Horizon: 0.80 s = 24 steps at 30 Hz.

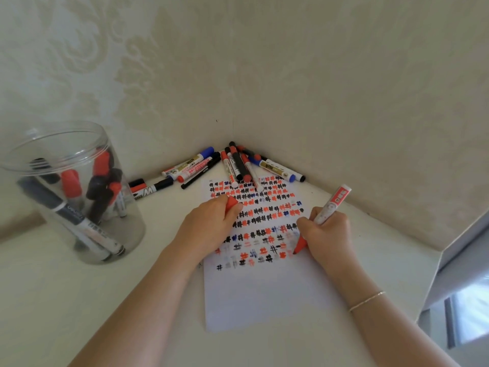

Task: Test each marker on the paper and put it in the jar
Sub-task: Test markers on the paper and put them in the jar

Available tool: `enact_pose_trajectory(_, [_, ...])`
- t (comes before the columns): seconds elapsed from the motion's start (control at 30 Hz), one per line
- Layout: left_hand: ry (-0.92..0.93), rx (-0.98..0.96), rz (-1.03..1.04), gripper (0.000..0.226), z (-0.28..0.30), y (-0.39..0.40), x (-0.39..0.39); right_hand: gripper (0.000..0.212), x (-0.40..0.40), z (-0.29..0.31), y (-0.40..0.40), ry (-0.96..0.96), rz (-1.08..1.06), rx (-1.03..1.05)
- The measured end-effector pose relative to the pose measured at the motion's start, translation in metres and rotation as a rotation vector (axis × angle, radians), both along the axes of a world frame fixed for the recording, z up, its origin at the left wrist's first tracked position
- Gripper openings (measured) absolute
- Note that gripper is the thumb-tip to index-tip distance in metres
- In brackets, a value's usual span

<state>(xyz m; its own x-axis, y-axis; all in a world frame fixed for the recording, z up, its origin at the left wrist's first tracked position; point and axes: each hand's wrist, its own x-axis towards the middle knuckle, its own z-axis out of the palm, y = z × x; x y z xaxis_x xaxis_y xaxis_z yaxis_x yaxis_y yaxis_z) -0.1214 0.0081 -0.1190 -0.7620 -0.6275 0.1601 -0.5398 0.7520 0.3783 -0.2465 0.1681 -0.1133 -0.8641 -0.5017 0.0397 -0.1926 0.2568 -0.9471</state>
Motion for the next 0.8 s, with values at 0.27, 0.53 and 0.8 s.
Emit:
enact_pose_trajectory(0.27, [0.004,0.004,-0.005,0.033,0.0005,0.0006,0.0009,0.041,-0.0009,0.0002,0.0016,0.020,-0.003,-0.038])
enact_pose_trajectory(0.53, [0.008,0.000,-0.001,0.032,-0.0002,0.0000,0.0008,0.038,-0.0017,-0.0020,0.0005,0.032,-0.022,-0.017])
enact_pose_trajectory(0.8, [0.018,-0.002,-0.002,0.032,-0.0007,0.0008,0.0020,0.043,0.0005,-0.0032,0.0013,0.075,0.011,-0.108])
